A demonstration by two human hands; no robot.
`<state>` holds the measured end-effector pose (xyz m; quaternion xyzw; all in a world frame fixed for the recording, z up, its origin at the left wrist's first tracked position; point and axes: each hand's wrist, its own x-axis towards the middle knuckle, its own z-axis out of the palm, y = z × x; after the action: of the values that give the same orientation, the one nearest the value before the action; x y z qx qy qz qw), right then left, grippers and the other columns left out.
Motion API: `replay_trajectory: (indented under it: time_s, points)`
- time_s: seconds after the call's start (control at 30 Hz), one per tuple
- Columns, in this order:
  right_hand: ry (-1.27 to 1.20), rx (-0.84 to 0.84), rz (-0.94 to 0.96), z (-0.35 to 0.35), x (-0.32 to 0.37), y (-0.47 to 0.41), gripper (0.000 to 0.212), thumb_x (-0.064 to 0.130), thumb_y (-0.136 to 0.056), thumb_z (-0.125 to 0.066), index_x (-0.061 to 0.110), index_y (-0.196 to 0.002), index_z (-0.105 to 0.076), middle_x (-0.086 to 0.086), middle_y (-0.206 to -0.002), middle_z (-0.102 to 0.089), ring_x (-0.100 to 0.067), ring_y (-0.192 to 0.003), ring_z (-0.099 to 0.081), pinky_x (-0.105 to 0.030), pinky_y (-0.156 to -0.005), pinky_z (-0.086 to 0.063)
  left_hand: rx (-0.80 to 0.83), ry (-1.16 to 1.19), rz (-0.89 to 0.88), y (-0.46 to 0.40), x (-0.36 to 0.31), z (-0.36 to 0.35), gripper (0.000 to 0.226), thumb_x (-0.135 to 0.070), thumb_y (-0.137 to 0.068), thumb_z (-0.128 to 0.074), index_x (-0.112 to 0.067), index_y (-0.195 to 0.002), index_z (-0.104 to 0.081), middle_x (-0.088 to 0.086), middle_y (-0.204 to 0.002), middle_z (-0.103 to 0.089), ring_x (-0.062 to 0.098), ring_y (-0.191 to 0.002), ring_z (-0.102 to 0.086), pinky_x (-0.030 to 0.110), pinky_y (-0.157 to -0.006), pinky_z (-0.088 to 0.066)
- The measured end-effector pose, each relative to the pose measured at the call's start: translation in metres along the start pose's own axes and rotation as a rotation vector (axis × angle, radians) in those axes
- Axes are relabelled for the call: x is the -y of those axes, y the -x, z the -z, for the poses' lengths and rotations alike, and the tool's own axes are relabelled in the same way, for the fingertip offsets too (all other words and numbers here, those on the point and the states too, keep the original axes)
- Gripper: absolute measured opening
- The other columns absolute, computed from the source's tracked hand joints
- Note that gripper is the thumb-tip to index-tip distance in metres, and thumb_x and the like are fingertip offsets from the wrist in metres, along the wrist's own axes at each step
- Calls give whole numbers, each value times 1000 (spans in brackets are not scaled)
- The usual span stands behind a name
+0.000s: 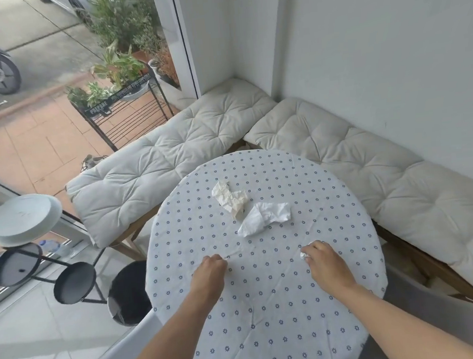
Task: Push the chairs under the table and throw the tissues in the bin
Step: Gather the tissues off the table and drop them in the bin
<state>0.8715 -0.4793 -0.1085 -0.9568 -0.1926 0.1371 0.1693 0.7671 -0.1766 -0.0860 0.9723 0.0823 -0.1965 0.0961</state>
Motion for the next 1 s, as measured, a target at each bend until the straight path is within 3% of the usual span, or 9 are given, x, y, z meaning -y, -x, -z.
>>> replay_trajectory:
  time_s: [0.07,0.23,0.4,0.53,0.7,0.77,0.87,1.0]
  points:
    - [-23,-5,20,1,14,0,23,12,-103,-54,16,-123,-66,1,-116,-62,-20,-108,-54,-32,-74,-50,-22,6,-2,6,8,5,27,21,-84,-47,-5,-77,-52,8,-97,-58,24,-80,-46,35,-60,-43]
    - [-79,-11,64,-4,61,-1,24,12,-104,-52,15,-125,-64,1,-118,-62,-19,-110,-54,-34,-78,-52,-76,74,-9,24,42,17,21,17,-86,-53,0,-85,-65,8,-100,-63,25,-84,-55,40,-68,-56]
    - [-135,-32,95,-18,129,-6,23,12,-103,-55,13,-123,-66,-2,-119,-62,-23,-110,-57,-40,-82,-54,-132,90,-42,38,102,31,20,19,-84,-52,2,-77,-60,11,-93,-63,27,-84,-57,44,-74,-56]
    - [-187,-46,115,-43,200,-11,22,12,-103,-55,12,-123,-66,-3,-119,-62,-24,-111,-58,-40,-85,-53,-167,105,-55,48,172,36,21,16,-89,-57,2,-93,-72,10,-101,-69,29,-90,-67,45,-79,-60]
    - [-219,-12,202,-88,300,-30,23,12,-103,-55,11,-124,-65,-4,-120,-64,-25,-111,-57,-41,-84,-54,-196,84,-35,68,267,40,25,8,-85,-64,-11,-70,-57,5,-83,-64,25,-74,-60,33,-64,-50]
    - [-231,-5,235,-108,338,-38,23,12,-103,-54,12,-123,-66,-4,-121,-64,-24,-111,-57,-42,-87,-54,-200,116,-29,71,302,37,19,-1,-90,-67,-10,-74,-63,5,-87,-65,25,-77,-62,32,-67,-52]
    - [-238,19,310,-141,392,-51,26,11,-103,-54,14,-126,-65,-2,-123,-64,-21,-114,-56,-33,-93,-51,-186,160,-18,71,353,24,12,-10,-96,-66,-5,-98,-76,6,-102,-68,26,-90,-67,33,-79,-58]
    - [-255,74,355,-184,440,-67,27,15,-103,-54,13,-128,-63,-4,-127,-63,-21,-119,-55,-36,-96,-50,-151,185,21,63,396,1,12,-9,-92,-72,-6,-103,-76,6,-106,-70,24,-88,-66,22,-72,-46]
